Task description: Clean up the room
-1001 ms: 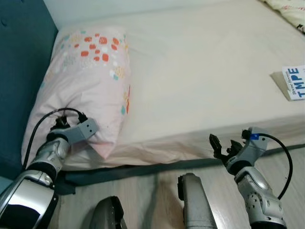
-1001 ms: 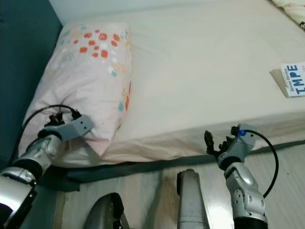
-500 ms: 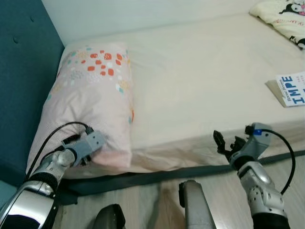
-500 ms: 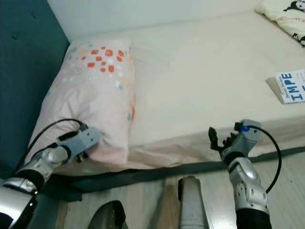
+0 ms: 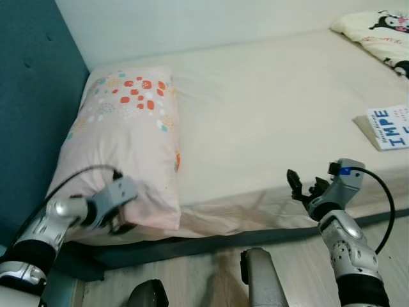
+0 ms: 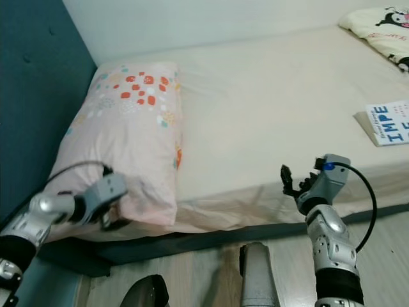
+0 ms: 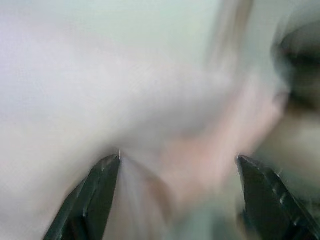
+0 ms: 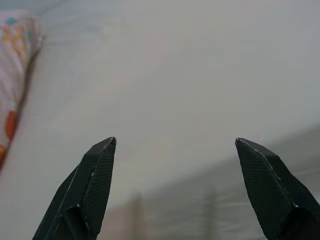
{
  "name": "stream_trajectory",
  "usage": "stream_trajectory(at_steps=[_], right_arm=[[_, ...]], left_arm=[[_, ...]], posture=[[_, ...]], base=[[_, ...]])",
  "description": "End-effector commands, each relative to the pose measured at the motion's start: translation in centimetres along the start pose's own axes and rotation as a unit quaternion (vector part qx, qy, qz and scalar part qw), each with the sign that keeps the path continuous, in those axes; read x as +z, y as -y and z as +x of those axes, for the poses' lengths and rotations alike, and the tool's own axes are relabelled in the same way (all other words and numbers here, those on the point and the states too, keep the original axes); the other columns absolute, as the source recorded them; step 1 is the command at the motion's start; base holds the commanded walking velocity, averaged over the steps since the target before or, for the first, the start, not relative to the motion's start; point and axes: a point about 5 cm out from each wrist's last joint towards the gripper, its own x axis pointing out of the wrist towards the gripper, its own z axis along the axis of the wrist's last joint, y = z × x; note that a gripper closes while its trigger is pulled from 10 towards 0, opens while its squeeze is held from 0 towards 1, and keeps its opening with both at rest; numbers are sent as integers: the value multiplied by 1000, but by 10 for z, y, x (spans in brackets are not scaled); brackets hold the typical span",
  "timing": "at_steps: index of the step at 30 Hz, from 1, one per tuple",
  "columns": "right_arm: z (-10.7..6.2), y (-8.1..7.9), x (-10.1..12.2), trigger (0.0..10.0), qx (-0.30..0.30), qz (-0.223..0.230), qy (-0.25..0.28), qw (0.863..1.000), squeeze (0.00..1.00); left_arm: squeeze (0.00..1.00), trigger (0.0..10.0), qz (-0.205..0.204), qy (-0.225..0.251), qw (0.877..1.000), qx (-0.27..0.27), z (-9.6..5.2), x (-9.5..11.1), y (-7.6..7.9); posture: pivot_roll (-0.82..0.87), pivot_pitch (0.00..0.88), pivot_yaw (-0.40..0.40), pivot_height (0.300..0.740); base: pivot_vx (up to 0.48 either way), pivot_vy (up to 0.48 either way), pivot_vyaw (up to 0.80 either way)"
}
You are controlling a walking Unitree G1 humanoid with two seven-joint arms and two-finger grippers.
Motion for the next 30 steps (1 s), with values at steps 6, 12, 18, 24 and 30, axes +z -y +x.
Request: stream_trajectory(at_steps=[6,12,18,24,30], right_arm=[[5,-17,-12,10000,35,9,-9,999,0],[7,-23,-22,10000,48,14,-24,998,0],[8,-26,-30,10000,54,14,-33,998,0],[11,-28,-31,10000,60,12,-34,998,0],[13,-29,-31,10000,63,11,-32,997,0]], left_arm=[[0,10000,-264,374,887,67,32,91,-10],[0,10000,-391,279,865,144,74,39,17],[0,10000,-501,188,815,224,75,-21,50],[0,10000,-532,80,778,326,52,-76,69],[0,10000,-541,37,751,377,36,-103,81]], posture=[[-125,103,101,600],[-122,89,89,620],[-112,80,79,640],[-106,70,73,664],[-106,69,71,684]], base=[[0,0,0],[0,0,0],[0,0,0],[0,0,0],[0,0,0]])
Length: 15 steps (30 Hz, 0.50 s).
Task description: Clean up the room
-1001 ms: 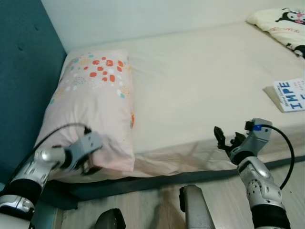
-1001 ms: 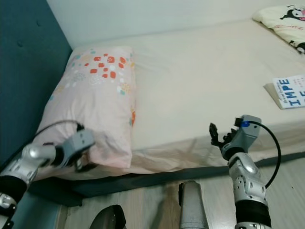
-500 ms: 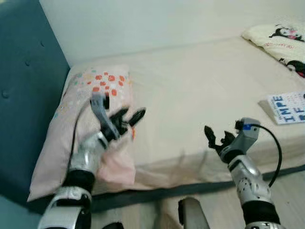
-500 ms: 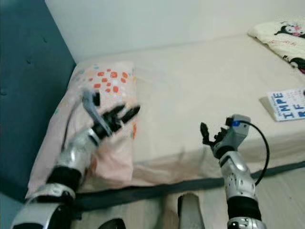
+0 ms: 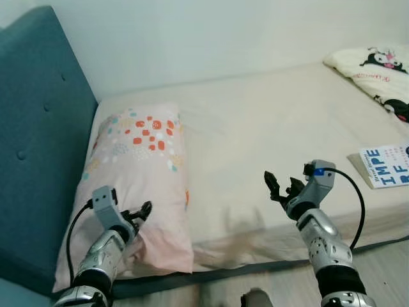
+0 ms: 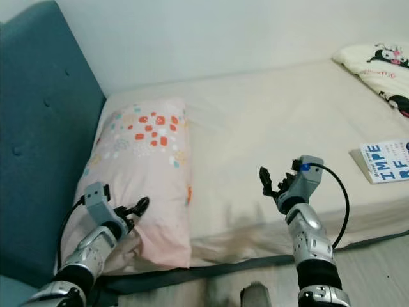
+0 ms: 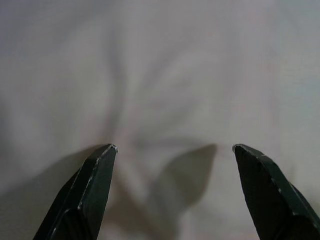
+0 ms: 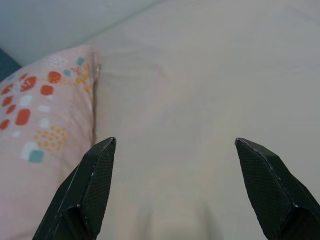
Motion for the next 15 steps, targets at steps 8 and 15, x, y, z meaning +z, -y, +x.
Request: stream_trajectory(at_steps=[8,15], right_arm=[[0,-2,-11,10000,8,-2,-13,1000,0],[-7,5,-35,10000,-11,-26,-60,998,0]], left_arm=[[0,10000,28,-49,997,51,-23,-35,-30],[0,10000,55,-111,988,93,-44,-61,-52]], posture=[[-108,72,70,718],[-105,73,73,738]], base=[[0,0,0],[0,-137,0]])
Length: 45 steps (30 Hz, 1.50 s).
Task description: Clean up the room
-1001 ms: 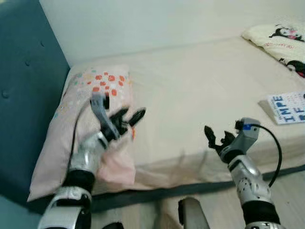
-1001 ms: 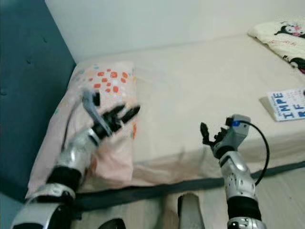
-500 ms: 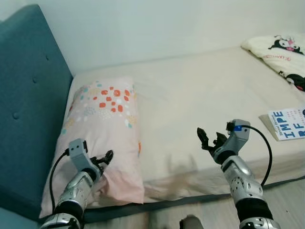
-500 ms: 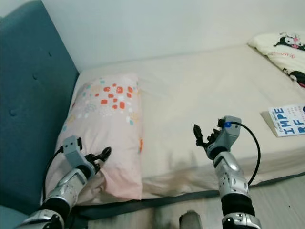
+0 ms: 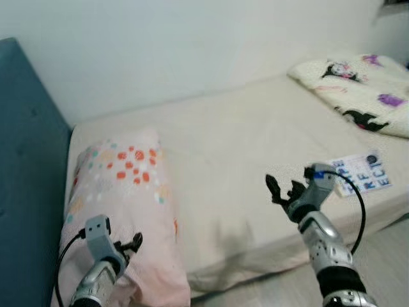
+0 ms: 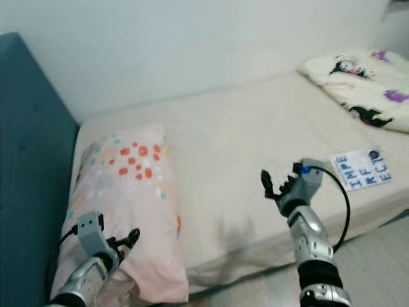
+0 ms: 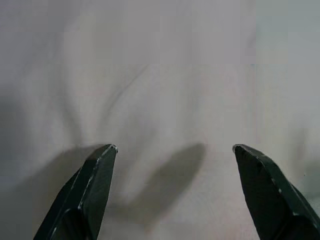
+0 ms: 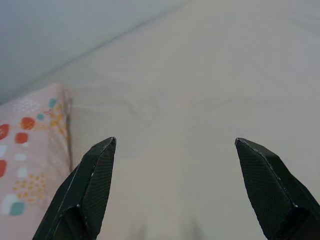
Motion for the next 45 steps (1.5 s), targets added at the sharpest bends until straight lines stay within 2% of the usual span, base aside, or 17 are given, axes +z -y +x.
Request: stream_trajectory(at_steps=[1,5,8,13,18,28,32,36,39,45], right_arm=[[-7,-1,-31,10000,-8,-20,-59,998,0],[-11,-1,-38,10000,-6,-23,-69,997,0],[-15,0,-44,10000,-3,-45,-77,996,0],[-18,4,-47,10000,-7,-52,-78,996,0],[-17,6,-51,10000,-20,-44,-90,995,0],[-20,3,-60,10000,-15,-52,-109,993,0],[-21,5,-63,10000,-23,-45,-112,992,0],[-27,9,-76,10000,-35,-44,-148,987,0],[-29,11,-80,10000,-40,-45,-155,986,0],[-29,12,-77,10000,-41,-42,-146,988,0]], left_arm=[[0,10000,22,-59,997,46,-15,-26,-26],[0,10000,28,-80,995,61,-23,-38,-33],[0,10000,33,-108,991,75,-32,-53,-41],[0,10000,40,-137,986,86,-43,-68,-48],[0,10000,42,-145,984,93,-45,-71,-50],[0,10000,65,-157,983,71,-44,-72,-46],[0,10000,76,-160,982,64,-43,-72,-44],[0,10000,79,-169,980,62,-44,-76,-43],[0,10000,80,-175,979,65,-46,-78,-44],[0,10000,82,-186,977,67,-50,-84,-45]], posture=[[-106,73,74,738],[-106,74,77,738],[-109,77,82,738],[-102,84,82,738],[-98,89,81,738],[-103,94,88,738],[-105,94,88,738],[-105,95,86,738],[-104,96,85,738],[-108,95,85,738]], base=[[0,-480,0],[0,-480,0],[0,-480,0],[0,-480,785],[0,-96,156],[0,0,0],[0,-480,0],[0,-480,0],[0,-480,0],[0,-480,0]])
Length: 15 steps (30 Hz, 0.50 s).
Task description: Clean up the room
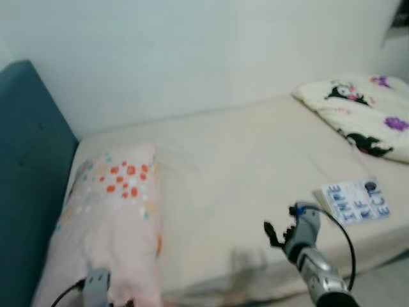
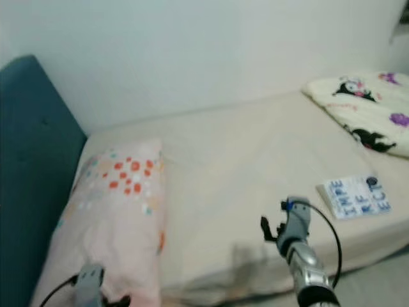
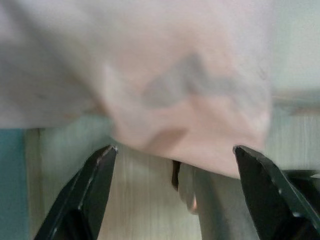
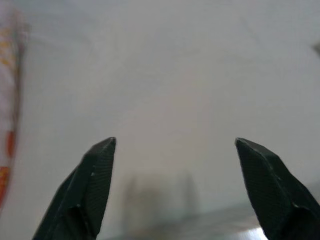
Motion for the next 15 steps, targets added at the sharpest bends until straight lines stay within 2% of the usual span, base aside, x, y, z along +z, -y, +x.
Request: stream_trajectory(at_steps=[1,8,15], right_arm=[[-3,5,-4,10000,-6,2,-5,1000,0],[-2,8,-1,10000,-10,-6,-5,1000,0],[-1,9,-5,10000,-22,-3,-22,1000,0]], left_arm=[[0,10000,5,-14,1000,5,-2,-6,-4],[0,10000,5,-16,1000,5,-2,-7,-4],[0,10000,9,-23,1000,3,-2,-9,-3]], posture=[[-109,92,84,738],[-110,86,82,738],[-114,78,81,738]], base=[[0,-480,794],[0,-480,794],[0,-480,0]])
